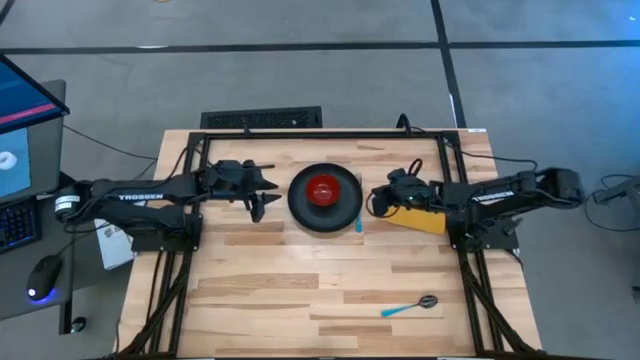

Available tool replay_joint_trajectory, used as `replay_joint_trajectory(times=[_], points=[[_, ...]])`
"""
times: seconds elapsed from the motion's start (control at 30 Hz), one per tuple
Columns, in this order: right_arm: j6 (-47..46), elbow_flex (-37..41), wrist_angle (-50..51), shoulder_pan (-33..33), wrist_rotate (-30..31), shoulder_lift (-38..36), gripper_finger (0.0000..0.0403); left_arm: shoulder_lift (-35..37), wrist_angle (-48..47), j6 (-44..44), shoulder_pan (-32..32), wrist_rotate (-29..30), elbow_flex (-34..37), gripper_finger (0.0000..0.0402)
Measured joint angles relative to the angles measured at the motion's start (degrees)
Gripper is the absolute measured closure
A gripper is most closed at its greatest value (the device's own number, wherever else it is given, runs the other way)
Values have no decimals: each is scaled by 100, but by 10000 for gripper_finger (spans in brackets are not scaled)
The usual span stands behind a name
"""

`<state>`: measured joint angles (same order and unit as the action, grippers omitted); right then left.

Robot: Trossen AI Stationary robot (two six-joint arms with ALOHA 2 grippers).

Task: Set table place
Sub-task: Adjust the black plate

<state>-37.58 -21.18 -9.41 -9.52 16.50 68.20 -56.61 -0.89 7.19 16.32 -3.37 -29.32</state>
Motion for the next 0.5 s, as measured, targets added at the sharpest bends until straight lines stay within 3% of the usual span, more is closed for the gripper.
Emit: replay_joint_trajectory(times=[0.23, 0.5], points=[[244, -639, 290, -7, -118, 716, 384, 121, 86, -49, 0, -219, 0, 246], [160, -1208, 1270, -163, 167, 1307, 361, 121, 27, -110, 0, -226, 0, 246]])
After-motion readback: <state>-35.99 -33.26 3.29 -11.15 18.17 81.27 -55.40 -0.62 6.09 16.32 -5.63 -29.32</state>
